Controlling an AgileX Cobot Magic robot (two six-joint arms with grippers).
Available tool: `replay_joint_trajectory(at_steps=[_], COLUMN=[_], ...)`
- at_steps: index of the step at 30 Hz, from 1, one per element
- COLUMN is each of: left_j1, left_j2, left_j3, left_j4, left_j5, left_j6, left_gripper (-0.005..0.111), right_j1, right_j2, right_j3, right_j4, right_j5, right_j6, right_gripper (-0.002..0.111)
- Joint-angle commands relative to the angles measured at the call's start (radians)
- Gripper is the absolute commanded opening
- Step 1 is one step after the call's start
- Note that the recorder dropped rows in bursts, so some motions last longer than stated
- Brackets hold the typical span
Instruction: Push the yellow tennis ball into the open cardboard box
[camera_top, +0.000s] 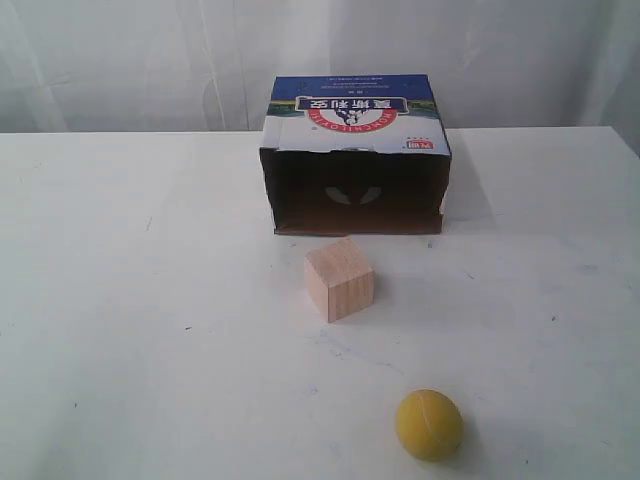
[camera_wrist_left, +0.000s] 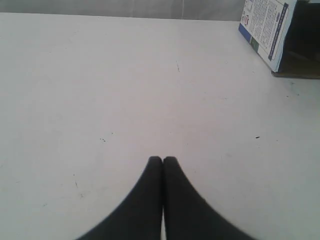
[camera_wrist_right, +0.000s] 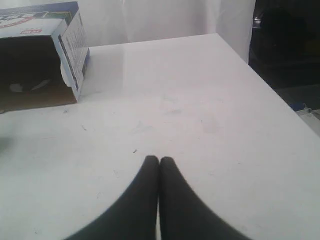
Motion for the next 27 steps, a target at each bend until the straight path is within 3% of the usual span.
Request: replay_joint_trajectory(at_steps=[1,6,10,12,23,27], left_j1=[-0.004,-0.004,-0.004,-0.004,-0.004,-0.004], left_j2=[-0.004,-0.004,-0.004,-0.004,-0.004,-0.004], left_j3=[0.004,0.004,0.004,0.004,0.004,0.004], left_j4=[-0.005,-0.005,-0.005,-0.005,-0.005,-0.005], left_j5=[-0.004,-0.004,-0.004,-0.004,-0.004,-0.004], left_j6=[-0.001,-0.001,-0.001,-0.001,-0.001,-0.001], left_gripper=[0.000,0.000,0.000,0.000,0.000,0.000], right_j1=[-0.004,-0.004,-0.004,-0.004,-0.003,-0.003], right_j2=[-0.005,-0.005,-0.005,-0.005,-0.005,-0.005], right_j3=[0.005,0.005,0.005,0.005,0.005,0.005], right_j4=[-0.006,-0.006,-0.204,-0.214,-0.180,-0.128], right_j5=[-0.005,-0.005,-0.030,-0.095,-0.703,-1.106], right_j6=[0.000,-0.033,-0.183,-0.173,0.015,0.314], right_gripper=[0.000,0.000,0.000,0.000,0.000,0.000])
